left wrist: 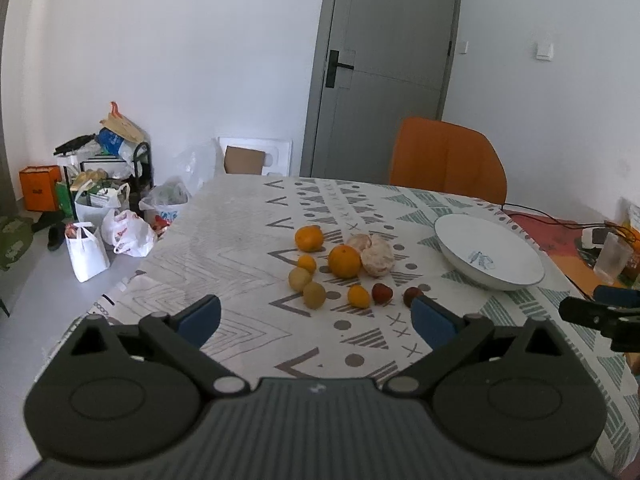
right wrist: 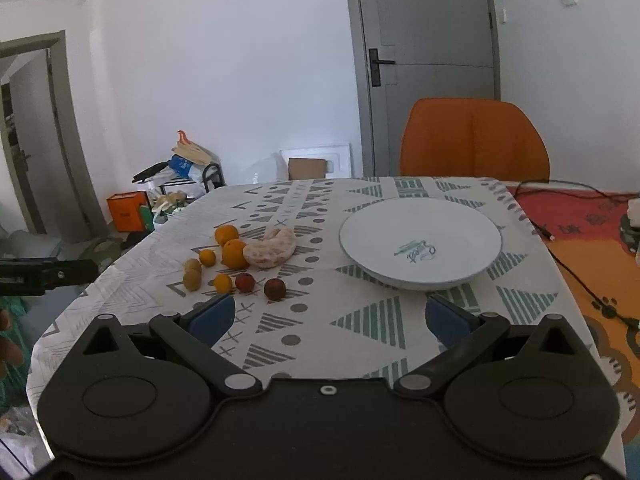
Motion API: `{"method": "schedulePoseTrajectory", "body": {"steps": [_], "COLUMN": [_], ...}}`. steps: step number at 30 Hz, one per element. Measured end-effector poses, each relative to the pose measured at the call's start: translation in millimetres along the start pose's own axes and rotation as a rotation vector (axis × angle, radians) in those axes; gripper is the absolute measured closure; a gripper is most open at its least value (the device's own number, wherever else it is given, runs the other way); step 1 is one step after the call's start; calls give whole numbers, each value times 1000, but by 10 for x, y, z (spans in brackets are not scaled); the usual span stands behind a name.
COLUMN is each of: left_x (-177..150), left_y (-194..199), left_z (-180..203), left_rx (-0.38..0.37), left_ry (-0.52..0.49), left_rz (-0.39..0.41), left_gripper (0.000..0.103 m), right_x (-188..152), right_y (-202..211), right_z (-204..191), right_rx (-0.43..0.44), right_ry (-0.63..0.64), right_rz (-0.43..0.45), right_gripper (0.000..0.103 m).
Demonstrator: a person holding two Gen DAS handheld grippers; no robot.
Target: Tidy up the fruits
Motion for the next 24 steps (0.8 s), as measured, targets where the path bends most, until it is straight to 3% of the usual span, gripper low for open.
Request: {"method": "schedulePoseTrajectory", "body": {"steps": [6,9,14,21,24], "left_x": [-3,2,14,-19,-25], "left_y": [-154,-252,-390,-657,-787], "left_z": [-18,-35,-64,-76,-100], "left_rx": [-3,-5,-14,-28,-23], "left_ry": [7,14,18,13,21], "left_rz": [1,-8,-15,-62,-88], "left_gripper": [6,9,14,26,32], "right_x": [25,21,-11,-9,-6], "right_y": [-163,-262,-410,-623,-742], "right_z": [-17,-28,-99,-227,-249], "right_rx": [61,53,69,87,99], "right_ry": [-18,-15,9,11,-7], "right_rz": [-21,-18,-38,-62,-77], "right_gripper": [0,0,13,18,25]}}
Point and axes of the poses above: each gripper's, at about its wrist camera, not at the fingertips, and y roughly against the way its jaws point, z to its right, x to its top, the point moved 3 cm from there along -y, roughly the way its jaws point, and after that the axes turned 5 degrees about -x, right-handed, at the moved point
